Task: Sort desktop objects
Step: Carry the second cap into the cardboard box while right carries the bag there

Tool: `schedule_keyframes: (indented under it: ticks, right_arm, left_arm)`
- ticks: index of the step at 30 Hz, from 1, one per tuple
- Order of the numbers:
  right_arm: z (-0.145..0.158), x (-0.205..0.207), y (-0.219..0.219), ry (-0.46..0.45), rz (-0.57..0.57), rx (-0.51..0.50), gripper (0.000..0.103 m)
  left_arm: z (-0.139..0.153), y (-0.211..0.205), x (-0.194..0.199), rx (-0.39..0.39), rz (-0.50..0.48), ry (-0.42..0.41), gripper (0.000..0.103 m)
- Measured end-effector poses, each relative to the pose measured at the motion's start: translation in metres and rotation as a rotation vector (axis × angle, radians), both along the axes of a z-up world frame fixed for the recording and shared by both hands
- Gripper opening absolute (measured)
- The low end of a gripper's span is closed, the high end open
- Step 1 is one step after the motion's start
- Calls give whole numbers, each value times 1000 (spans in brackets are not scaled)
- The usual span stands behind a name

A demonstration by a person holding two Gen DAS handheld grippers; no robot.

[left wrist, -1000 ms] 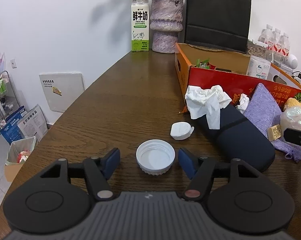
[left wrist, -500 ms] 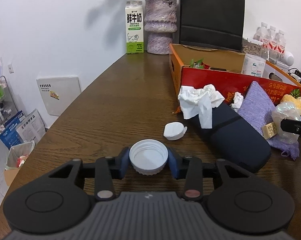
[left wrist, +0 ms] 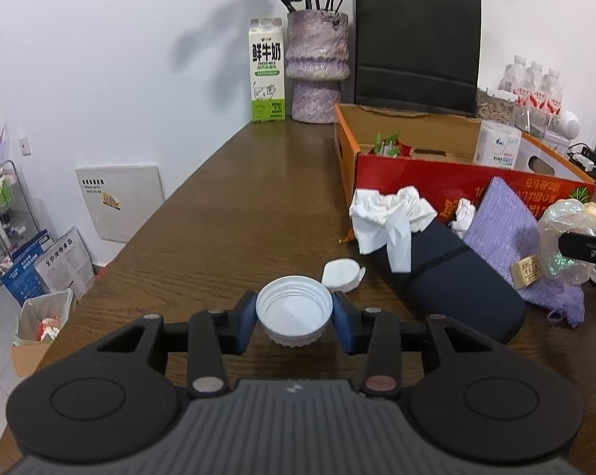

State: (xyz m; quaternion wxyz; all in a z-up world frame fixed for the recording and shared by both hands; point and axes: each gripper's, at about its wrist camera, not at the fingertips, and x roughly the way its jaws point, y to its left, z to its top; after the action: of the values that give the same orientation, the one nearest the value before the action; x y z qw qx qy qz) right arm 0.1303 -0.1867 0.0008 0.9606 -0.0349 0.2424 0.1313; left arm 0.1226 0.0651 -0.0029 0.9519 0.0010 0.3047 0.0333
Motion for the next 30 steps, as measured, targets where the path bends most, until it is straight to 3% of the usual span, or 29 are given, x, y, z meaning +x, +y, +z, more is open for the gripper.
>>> schedule_keyframes:
  ticks: [15, 24, 30]
  right_arm:
    - [39, 16, -3, -137, -18, 47, 31]
    - [57, 57, -1, -188, -67, 116, 31]
    - [60, 90, -3, -185, -103, 153, 31]
  left_arm:
    - [52, -35, 25, 15, -89, -172, 41]
    - [72, -63, 76, -47, -80, -225, 41]
    - [71, -77, 111, -55, -55, -223, 41]
